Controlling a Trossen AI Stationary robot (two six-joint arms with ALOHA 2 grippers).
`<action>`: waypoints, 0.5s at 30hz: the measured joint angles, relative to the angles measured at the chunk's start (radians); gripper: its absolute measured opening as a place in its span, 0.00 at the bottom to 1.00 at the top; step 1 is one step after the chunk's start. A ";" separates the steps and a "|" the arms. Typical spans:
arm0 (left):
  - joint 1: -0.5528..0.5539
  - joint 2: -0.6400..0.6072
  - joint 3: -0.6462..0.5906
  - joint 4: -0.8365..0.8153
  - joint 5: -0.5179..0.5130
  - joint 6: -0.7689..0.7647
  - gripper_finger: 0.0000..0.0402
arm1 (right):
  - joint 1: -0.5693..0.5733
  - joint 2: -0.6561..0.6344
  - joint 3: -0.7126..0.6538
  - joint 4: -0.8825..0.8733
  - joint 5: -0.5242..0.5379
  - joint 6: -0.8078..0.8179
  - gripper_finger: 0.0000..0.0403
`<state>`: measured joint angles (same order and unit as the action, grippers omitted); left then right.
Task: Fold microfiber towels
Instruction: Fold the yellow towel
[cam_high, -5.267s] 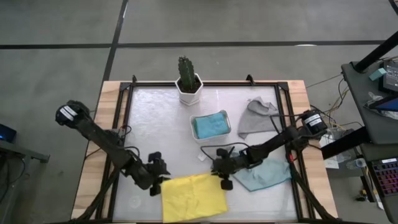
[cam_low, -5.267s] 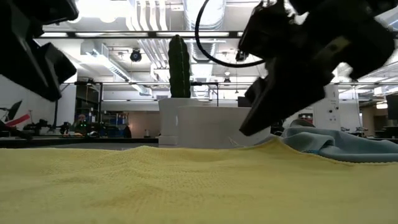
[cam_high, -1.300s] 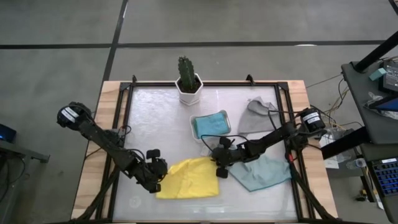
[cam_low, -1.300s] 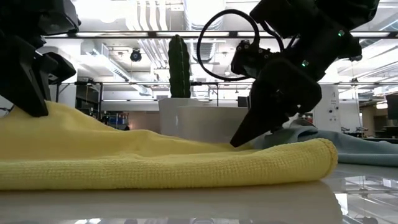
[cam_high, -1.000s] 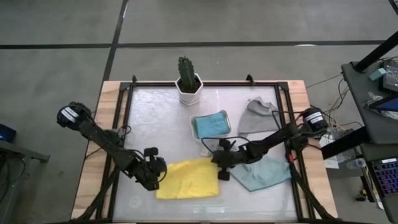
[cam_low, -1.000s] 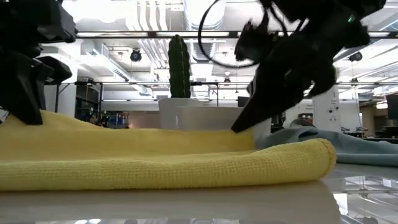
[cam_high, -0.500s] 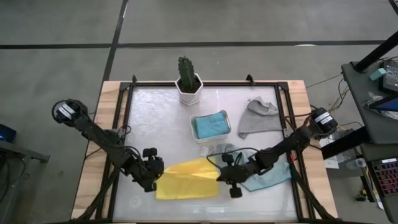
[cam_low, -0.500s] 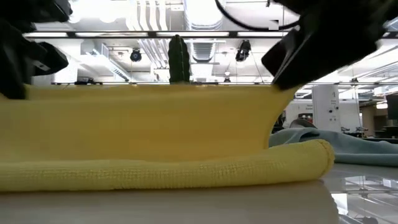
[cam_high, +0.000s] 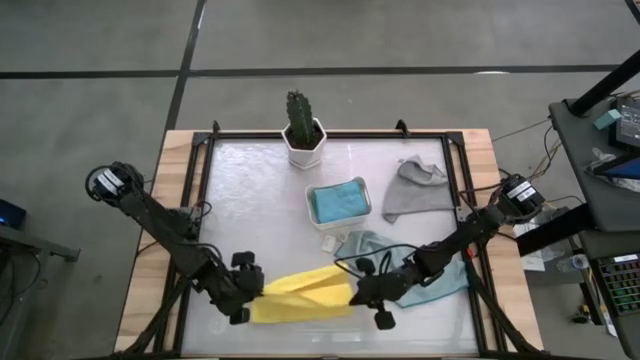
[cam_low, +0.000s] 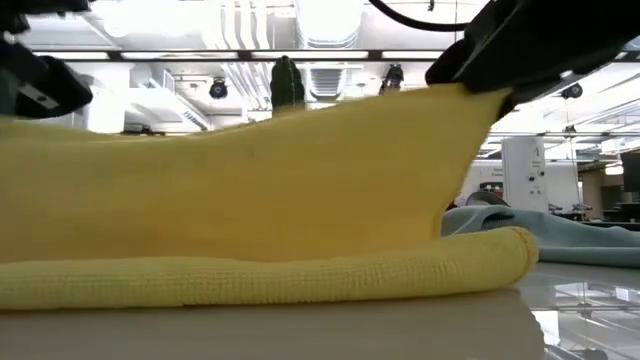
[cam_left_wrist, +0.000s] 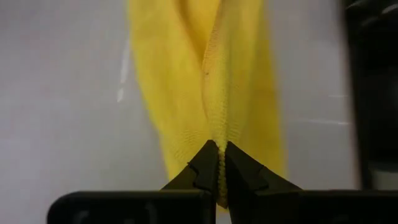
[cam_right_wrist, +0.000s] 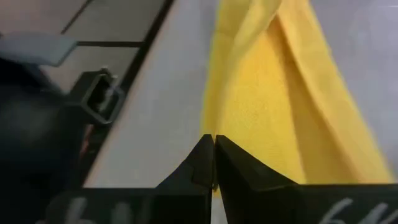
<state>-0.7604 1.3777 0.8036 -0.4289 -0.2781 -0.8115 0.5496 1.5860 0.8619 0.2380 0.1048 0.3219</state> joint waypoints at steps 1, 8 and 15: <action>0.000 0.000 0.000 -0.034 -0.015 -0.007 0.00 | -0.002 0.000 0.000 -0.004 0.023 -0.001 0.02; 0.002 -0.021 0.009 -0.286 -0.211 -0.021 0.00 | -0.036 0.000 0.000 -0.063 0.274 -0.028 0.02; 0.004 -0.023 0.000 -0.297 -0.226 -0.021 0.07 | -0.068 0.000 0.000 -0.068 0.236 -0.044 0.02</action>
<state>-0.7567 1.3548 0.8032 -0.7262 -0.5042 -0.8320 0.4820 1.5860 0.8619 0.1696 0.3403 0.2783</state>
